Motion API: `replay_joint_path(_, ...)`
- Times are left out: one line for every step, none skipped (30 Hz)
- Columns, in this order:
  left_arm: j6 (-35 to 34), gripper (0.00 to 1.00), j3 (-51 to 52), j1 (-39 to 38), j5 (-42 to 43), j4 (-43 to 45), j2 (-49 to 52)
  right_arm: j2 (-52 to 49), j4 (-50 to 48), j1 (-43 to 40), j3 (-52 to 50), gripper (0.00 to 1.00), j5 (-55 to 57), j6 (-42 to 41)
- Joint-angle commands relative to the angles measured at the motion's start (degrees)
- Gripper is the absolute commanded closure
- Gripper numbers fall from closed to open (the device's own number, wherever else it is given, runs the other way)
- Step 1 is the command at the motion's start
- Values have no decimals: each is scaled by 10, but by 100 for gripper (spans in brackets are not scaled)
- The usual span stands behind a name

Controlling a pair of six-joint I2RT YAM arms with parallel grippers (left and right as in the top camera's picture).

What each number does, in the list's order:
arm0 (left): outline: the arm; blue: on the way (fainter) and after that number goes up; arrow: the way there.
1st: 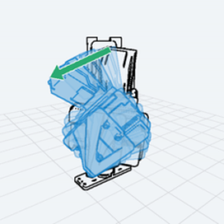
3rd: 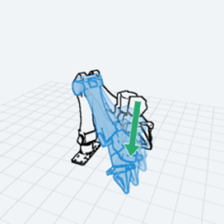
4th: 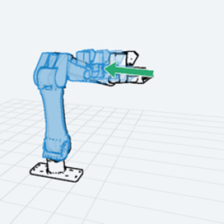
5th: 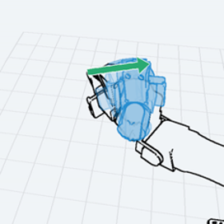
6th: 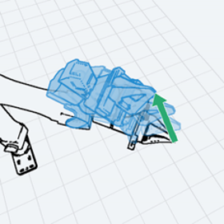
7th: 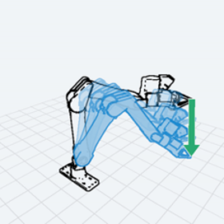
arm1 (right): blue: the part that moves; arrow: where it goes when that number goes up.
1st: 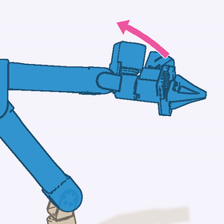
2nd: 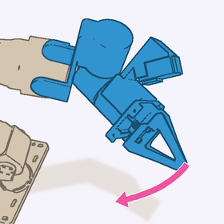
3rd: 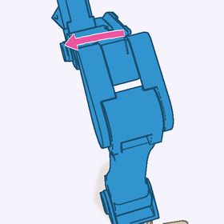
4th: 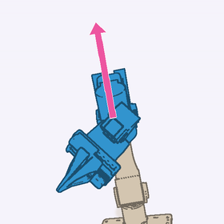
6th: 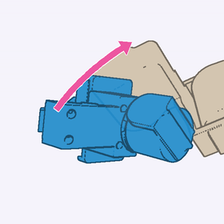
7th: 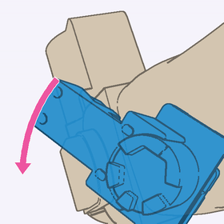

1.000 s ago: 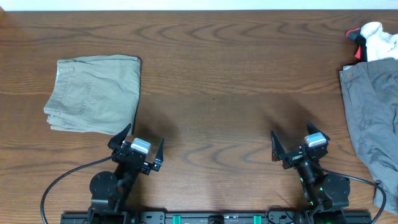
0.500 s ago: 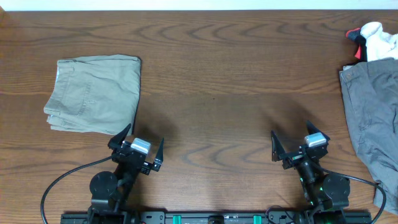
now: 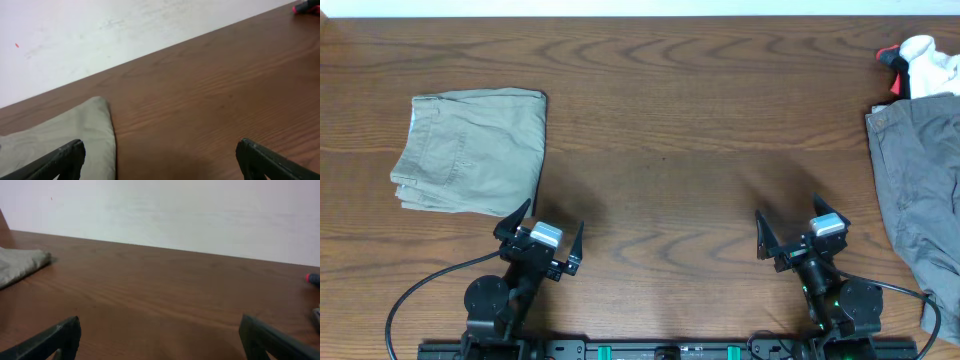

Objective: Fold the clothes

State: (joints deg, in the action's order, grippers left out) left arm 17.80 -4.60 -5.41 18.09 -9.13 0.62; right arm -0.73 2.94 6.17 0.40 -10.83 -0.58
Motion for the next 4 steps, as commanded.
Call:
replay_joint_path(-9,2,15,-1,9,-4,-4,1,3,-3,-1,1,-3,7)
replay_joint_path(-9,2,15,-1,9,-4,-4,1,3,-3,-1,1,-3,7)
replay_joint_path(-9,2,15,-1,9,-4,-4,1,3,-3,-1,1,-3,7)
replay_joint_path(-9,2,15,-1,9,-4,-4,1,3,-3,-1,1,-3,7)
